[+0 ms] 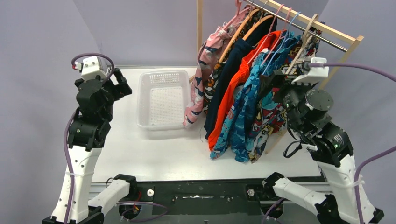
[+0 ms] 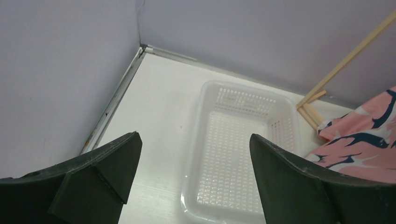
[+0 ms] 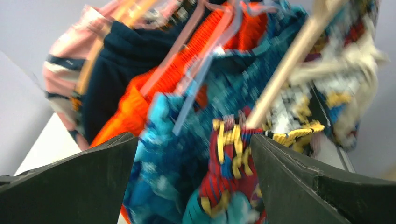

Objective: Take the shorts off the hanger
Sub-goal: Move the basket to the center of the board.

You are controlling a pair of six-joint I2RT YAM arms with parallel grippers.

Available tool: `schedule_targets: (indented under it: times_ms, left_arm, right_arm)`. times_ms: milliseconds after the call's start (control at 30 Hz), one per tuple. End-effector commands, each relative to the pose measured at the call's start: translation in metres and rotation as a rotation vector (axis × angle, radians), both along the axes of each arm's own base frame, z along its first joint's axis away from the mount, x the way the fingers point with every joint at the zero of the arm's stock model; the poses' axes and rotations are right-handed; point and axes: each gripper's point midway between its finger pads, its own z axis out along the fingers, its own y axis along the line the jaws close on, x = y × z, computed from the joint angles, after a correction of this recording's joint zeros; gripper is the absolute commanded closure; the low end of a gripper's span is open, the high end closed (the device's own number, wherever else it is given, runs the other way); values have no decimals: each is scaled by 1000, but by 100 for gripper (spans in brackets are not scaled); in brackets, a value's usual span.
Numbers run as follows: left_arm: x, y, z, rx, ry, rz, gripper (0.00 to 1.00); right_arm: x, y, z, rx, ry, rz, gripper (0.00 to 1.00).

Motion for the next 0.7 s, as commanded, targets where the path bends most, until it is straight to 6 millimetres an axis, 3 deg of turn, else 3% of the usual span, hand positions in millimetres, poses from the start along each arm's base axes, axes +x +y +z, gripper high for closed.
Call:
schedule_targets:
  times_ms: [0, 167, 400, 567, 667]
  left_arm:
    - [-5, 0, -16, -37, -8, -14, 12]
    - [-10, -10, -55, -69, 53, -79, 11]
    - [-9, -40, -97, -200, 144, -222, 9]
    - [0, -61, -122, -294, 193, -311, 5]
    - [10, -70, -140, -318, 251, -350, 3]
  right_arm:
    - [-19, -17, -34, 63, 43, 30, 2]
    - [-51, -42, -83, 142, 81, 7, 2]
    - [-96, -43, -114, 173, 93, 67, 2]
    - [-111, -60, -144, 177, 193, -47, 2]
    - [-116, -78, -182, 258, 306, -201, 2]
